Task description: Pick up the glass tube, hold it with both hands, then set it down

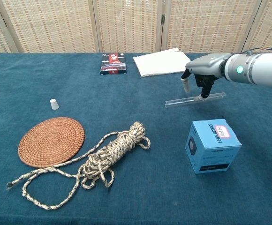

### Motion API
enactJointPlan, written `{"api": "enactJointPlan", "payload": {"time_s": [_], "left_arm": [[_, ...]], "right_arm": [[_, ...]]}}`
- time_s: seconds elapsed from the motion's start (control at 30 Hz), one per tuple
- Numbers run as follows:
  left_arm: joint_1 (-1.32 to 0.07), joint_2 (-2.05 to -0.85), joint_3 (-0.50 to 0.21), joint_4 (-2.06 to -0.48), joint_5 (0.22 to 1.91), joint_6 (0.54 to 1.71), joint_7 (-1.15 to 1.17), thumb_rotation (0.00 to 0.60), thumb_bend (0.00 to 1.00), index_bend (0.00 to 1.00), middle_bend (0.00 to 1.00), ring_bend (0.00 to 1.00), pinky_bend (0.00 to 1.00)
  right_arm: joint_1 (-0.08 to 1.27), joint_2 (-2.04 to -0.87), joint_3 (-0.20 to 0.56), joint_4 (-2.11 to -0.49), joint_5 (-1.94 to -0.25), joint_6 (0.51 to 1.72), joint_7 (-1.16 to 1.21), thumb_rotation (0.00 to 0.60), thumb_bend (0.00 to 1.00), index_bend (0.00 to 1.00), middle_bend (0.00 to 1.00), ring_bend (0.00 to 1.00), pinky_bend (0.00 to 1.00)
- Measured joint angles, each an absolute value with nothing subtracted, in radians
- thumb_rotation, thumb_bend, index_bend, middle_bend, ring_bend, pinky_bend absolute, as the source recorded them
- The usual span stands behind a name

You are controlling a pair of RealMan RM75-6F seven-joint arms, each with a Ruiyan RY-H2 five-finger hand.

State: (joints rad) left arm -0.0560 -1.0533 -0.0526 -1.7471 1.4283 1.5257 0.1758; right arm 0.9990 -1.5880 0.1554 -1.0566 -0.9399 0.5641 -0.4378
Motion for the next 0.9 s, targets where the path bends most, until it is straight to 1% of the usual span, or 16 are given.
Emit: {"api": "enactJointPlan", "payload": {"time_s": [0.17, 0.5, 0.9], "left_arm": [[-0.053, -1.052, -0.052, -1.747, 1.422, 1.522, 0.172, 0.6, 0.36, 0.0, 0.0, 0.0, 0.0], [-0.051, -1.055, -0.052, -1.744, 1.422, 1.52, 0.17, 0.6, 0.36, 0.0, 0.0, 0.0, 0.0], [-0.049, -1.058, -0.05, -1.741, 1.422, 1.514, 0.162, 0.6, 0.36, 0.0, 0.0, 0.0, 0.0]], "right_arm": [[1.022, -1.617, 0.144, -1.008, -0.924, 0.54, -0.438, 0.6, 0.26, 0.44, 1.0, 1.0, 1.0], [1.038, -1.641, 0.121, -0.966, -0.913, 0.52, -0.437, 0.6, 0.26, 0.45, 1.0, 1.0, 1.0], [1.056, -1.667, 0.11, -0.928, -0.895, 0.508, -0.438, 0.6, 0.3, 0.48, 1.0, 1.0, 1.0]]}}
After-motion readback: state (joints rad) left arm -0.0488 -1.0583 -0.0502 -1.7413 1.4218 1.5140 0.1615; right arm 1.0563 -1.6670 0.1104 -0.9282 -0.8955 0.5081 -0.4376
